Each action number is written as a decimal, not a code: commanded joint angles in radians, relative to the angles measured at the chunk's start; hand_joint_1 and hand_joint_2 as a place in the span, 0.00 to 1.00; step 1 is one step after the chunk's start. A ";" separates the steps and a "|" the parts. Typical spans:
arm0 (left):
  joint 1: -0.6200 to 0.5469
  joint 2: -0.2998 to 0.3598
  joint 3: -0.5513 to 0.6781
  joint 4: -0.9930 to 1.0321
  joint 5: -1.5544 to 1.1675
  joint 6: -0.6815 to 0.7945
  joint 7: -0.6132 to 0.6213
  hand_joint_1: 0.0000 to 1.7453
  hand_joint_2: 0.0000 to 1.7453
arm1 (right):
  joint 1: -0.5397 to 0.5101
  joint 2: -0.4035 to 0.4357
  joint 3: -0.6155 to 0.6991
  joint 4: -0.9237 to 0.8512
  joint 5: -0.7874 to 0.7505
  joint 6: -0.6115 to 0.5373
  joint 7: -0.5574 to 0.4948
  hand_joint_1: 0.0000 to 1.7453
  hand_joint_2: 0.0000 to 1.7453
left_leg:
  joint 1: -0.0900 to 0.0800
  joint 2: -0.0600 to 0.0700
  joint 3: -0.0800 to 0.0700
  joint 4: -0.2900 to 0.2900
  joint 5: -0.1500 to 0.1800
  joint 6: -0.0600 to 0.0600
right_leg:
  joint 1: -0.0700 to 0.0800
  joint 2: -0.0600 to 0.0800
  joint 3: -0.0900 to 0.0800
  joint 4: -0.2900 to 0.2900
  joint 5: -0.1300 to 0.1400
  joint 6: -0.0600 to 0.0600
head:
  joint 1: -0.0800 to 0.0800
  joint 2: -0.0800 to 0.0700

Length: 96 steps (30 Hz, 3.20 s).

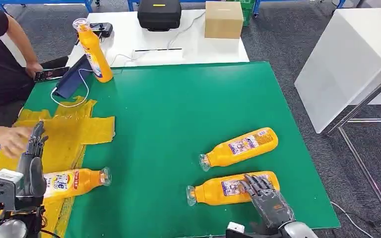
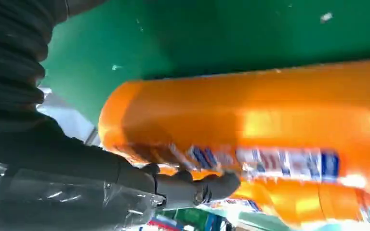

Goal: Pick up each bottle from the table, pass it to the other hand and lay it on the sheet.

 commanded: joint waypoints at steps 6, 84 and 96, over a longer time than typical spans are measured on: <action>-0.052 -0.005 -0.113 -0.031 0.032 0.010 0.063 0.00 0.00 | -0.086 0.087 0.028 0.286 0.294 0.069 0.141 0.00 1.00 | 0.002 -0.001 0.003 -0.001 0.001 -0.001 | 0.002 -0.002 0.004 -0.003 0.001 0.000 | -0.001 0.000; 0.133 0.047 -0.450 -0.050 0.534 -0.201 0.160 0.00 1.00 | -0.474 0.494 0.246 0.186 -0.603 0.059 -0.071 1.00 1.00 | 0.004 0.003 0.006 -0.001 -0.004 0.003 | 0.004 0.003 0.010 -0.007 -0.002 0.003 | 0.000 0.000; 0.107 0.034 -0.460 -0.043 0.550 -0.202 0.164 0.00 1.00 | -0.565 0.511 0.417 0.260 -0.657 0.100 -0.058 1.00 1.00 | 0.005 0.003 0.006 -0.002 -0.004 0.002 | 0.004 0.003 0.010 -0.008 -0.001 0.003 | 0.000 0.000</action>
